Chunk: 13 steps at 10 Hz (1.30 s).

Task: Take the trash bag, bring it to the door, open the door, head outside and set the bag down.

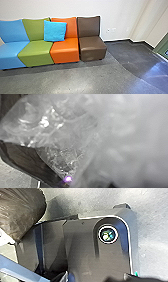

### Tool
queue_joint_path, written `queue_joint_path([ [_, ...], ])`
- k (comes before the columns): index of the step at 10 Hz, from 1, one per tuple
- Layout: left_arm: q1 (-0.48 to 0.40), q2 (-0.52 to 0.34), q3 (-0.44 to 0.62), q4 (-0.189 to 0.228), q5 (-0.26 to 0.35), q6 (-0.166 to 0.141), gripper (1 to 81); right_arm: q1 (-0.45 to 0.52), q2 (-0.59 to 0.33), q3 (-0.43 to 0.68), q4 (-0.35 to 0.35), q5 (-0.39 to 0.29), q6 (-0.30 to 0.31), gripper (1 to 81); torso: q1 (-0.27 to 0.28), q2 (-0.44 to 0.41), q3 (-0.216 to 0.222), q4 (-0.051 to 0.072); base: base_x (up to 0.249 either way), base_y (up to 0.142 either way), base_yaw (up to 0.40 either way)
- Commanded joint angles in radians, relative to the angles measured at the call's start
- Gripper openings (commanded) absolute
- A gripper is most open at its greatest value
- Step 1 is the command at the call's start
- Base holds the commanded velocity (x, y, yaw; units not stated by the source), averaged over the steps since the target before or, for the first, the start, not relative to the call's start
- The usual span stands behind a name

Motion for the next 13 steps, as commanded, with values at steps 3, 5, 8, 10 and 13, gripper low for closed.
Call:
queue_joint_path([
  [3, -0.026, 0.005, 0.004, -0.009, 0.101, 0.002, 1.0, 0.026, -0.041, 0.014, 0.002, -0.075, -0.009, 81.1, -0.107, 0.166, 0.023, 0.000, 0.000, 0.000, 0.000],
  [5, -0.002, 0.016, 0.002, -0.004, 0.075, 0.007, 1.0, 0.006, -0.023, -0.002, -0.018, -0.066, -0.007, 81.1, -0.151, 0.232, 0.037, 0.000, 0.000, 0.000, 0.000],
  [8, 0.035, 0.028, 0.000, -0.004, 0.068, 0.043, 1.0, -0.009, 0.014, -0.037, -0.030, -0.065, -0.007, 81.1, -0.218, 0.336, 0.039, 0.000, 0.000, 0.000, 0.000],
  [10, 0.064, 0.046, 0.000, -0.003, 0.060, 0.068, 1.0, -0.014, 0.041, -0.058, -0.045, -0.065, -0.009, 81.1, -0.260, 0.401, 0.142, 0.000, 0.000, 0.000, 0.000],
  [13, 0.113, 0.089, -0.049, -0.004, 0.037, 0.114, 1.0, -0.027, 0.078, -0.106, -0.056, -0.065, -0.007, 81.1, -0.314, 0.486, 0.216, 0.000, 0.000, 0.000, 0.000],
])
